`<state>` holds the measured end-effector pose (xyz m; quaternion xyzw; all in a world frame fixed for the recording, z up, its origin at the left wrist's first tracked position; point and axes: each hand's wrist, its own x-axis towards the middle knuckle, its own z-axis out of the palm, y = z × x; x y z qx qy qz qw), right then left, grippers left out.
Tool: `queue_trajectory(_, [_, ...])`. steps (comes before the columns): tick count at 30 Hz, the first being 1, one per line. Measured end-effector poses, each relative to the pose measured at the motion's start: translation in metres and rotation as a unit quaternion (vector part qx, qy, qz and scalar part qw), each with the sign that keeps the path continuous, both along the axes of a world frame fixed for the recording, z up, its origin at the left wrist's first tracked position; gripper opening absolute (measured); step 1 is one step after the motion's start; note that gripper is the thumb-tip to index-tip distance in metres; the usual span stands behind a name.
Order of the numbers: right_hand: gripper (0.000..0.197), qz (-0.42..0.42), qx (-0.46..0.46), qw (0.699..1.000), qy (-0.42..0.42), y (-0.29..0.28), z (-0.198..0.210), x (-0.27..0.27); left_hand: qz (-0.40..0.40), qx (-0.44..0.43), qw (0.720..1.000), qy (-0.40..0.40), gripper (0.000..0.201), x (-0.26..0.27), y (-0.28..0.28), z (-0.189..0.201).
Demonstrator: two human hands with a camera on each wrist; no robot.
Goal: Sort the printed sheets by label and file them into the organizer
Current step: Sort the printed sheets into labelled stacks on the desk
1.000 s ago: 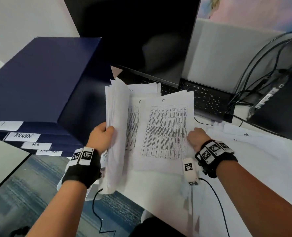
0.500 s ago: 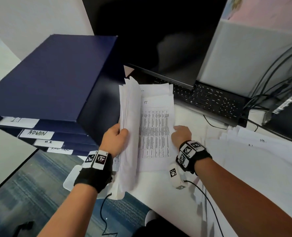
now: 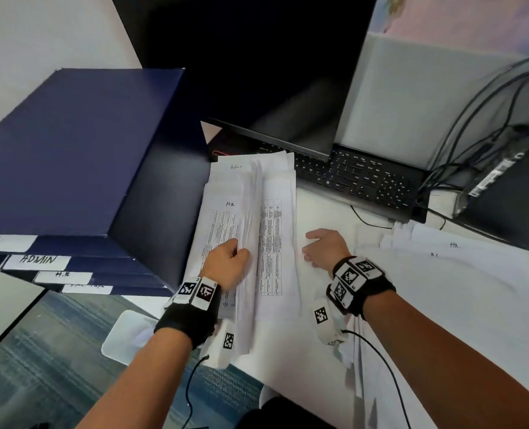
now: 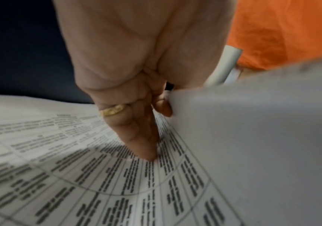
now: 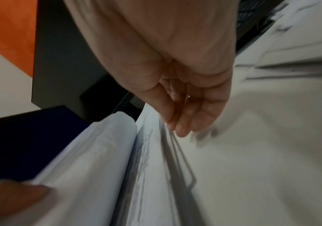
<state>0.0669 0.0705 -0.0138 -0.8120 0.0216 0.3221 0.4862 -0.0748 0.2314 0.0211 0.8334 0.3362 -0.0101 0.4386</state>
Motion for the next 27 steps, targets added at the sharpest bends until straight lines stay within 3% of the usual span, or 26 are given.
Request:
queue_trajectory(5, [0.019, -0.033, 0.004, 0.999, -0.030, -0.051, 0.002, 0.013, -0.105, 0.024, 0.991, 0.082, 0.034, 0.014, -0.029, -0.006])
queue_trajectory(10, [0.021, -0.021, -0.129, 0.984, -0.122, -0.122, -0.001, 0.028, -0.078, 0.119, 0.975, 0.171, 0.032, 0.037, -0.063, -0.007])
queue_trajectory(13, [0.029, 0.017, -0.262, 0.957, -0.122, -0.170, 0.002, 0.036, -0.088, 0.185, 0.970, 0.134, 0.032, 0.053, -0.096, -0.005])
queue_trajectory(18, [0.035, 0.055, -0.437, 0.895, -0.077, -0.239, 0.001, 0.039, -0.153, 0.104, 0.981, 0.048, 0.023, 0.071, -0.163, -0.012])
queue_trajectory(21, [0.044, 0.003, -0.441, 0.896, -0.048, -0.270, -0.003, 0.039, -0.200, 0.064, 0.977, 0.046, 0.021, 0.076, -0.203, -0.021])
queue_trajectory(23, [0.050, -0.058, -0.399, 0.915, -0.029, -0.285, -0.007, 0.038, -0.212, 0.047, 0.973, 0.077, 0.027, 0.077, -0.223, -0.027])
queue_trajectory(27, [0.066, -0.144, -0.307, 0.941, 0.006, -0.308, -0.016, 0.042, -0.154, -0.012, 0.981, 0.118, 0.051, 0.080, -0.251, -0.041])
